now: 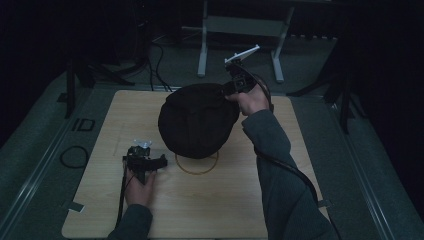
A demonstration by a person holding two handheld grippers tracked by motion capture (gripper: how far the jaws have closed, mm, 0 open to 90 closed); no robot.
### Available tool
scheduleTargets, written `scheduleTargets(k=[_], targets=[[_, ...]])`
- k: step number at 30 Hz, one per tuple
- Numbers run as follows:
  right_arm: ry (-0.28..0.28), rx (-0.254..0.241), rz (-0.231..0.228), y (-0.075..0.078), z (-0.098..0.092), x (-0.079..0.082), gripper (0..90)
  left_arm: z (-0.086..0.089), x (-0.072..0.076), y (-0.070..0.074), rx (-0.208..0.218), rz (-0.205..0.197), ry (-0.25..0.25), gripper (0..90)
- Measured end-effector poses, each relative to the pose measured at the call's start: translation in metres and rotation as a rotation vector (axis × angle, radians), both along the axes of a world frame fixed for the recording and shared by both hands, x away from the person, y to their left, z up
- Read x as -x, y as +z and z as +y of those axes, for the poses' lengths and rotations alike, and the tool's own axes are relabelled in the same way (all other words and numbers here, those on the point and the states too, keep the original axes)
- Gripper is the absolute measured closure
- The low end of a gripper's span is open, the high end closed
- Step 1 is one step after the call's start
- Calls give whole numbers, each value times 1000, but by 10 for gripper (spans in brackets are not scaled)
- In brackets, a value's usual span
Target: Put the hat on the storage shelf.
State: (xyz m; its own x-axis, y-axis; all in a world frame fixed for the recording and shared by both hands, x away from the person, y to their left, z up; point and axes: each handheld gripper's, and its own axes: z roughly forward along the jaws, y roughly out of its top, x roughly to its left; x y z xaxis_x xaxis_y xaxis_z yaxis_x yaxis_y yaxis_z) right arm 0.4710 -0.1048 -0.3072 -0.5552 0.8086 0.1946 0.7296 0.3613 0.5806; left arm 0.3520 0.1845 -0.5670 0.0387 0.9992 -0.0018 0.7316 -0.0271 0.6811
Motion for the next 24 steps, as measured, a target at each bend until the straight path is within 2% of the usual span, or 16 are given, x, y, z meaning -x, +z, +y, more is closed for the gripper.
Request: scheduleTargets(k=[6,11,17,22,24], targets=[[1,-10,12,-6,-1,-2,715,0,0,0,2,-2,1,12],[8,-19,20,-7,-2,-2,626,0,0,0,4,-5,5,12],[14,-20,27,-8,-3,-2,623,0,0,0,4,-6,5,12],[-3,-22,29,-12,-7,-4,575,0,0,0,3,-5,4,12],[-29,-38,7,-10,-14,-3,554,0,0,0,2,-4,3,12]])
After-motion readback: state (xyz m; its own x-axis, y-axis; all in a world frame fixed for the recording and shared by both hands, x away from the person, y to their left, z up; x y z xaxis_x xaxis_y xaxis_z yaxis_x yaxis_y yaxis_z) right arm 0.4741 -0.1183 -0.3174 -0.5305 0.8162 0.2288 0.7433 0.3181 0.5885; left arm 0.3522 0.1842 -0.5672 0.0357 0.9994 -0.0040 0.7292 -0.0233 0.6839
